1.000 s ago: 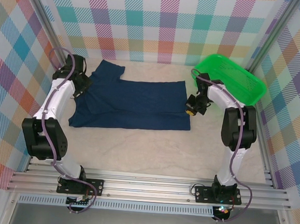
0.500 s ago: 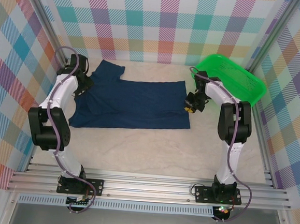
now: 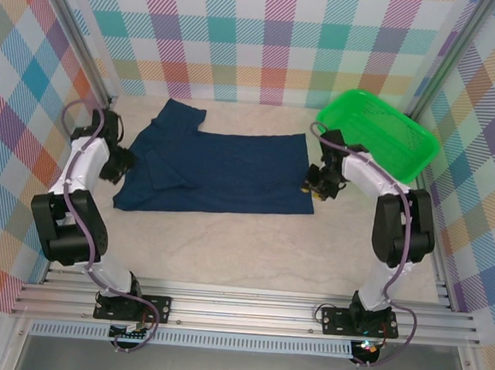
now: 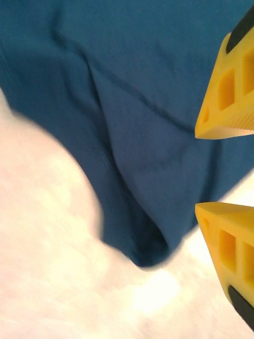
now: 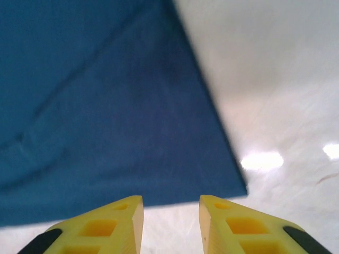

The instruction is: Fold and stack the t-shirts

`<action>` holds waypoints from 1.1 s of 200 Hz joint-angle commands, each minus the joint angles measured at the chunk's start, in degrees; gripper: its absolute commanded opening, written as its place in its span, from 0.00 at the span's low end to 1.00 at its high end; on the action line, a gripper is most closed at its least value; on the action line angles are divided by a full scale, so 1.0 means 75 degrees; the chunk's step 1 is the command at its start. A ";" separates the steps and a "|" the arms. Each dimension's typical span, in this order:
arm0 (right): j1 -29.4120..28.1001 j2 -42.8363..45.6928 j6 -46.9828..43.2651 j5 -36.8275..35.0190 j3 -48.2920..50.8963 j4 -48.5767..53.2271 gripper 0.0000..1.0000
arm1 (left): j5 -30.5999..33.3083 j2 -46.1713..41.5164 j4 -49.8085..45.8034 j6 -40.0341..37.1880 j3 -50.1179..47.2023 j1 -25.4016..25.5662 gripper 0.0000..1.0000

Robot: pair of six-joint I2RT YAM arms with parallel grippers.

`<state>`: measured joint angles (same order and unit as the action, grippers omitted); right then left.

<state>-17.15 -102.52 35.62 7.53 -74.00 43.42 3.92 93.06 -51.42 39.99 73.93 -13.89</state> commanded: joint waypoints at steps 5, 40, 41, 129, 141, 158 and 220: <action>-0.0162 0.0050 0.0128 0.0979 0.0810 -0.0893 0.32 | -0.1018 -0.0004 0.0111 0.0746 -0.0904 -0.0907 0.44; -0.0126 -0.0243 -0.0011 0.0943 0.0894 -0.0916 0.37 | -0.1537 0.0329 0.0556 0.1234 -0.1188 -0.1713 0.49; -0.0115 -0.0259 -0.0019 0.0942 0.0886 -0.0915 0.37 | -0.1546 0.0330 0.0577 0.1250 -0.1199 -0.1735 0.49; 0.0188 -0.0868 -0.0266 0.0543 0.0284 -0.0400 0.39 | -0.2609 0.0723 0.1605 0.2778 -0.1943 -0.1875 0.37; 0.0189 -0.0992 -0.0336 0.0482 0.0145 -0.0284 0.39 | -0.2475 0.0786 0.1520 0.2727 -0.1901 -0.1894 0.27; 0.0186 -0.1255 -0.0381 0.0435 0.0023 -0.0134 0.38 | -0.2208 0.0860 0.1477 0.2573 -0.1865 -0.1933 0.12; 0.0192 -0.1762 -0.0515 -0.0069 -0.0029 0.0527 0.24 | -0.1135 0.1049 0.1146 0.1804 -0.1923 -0.2028 0.00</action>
<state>-15.86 -112.07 33.36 11.07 -74.52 42.96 -10.61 100.33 -40.32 56.55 60.03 -27.68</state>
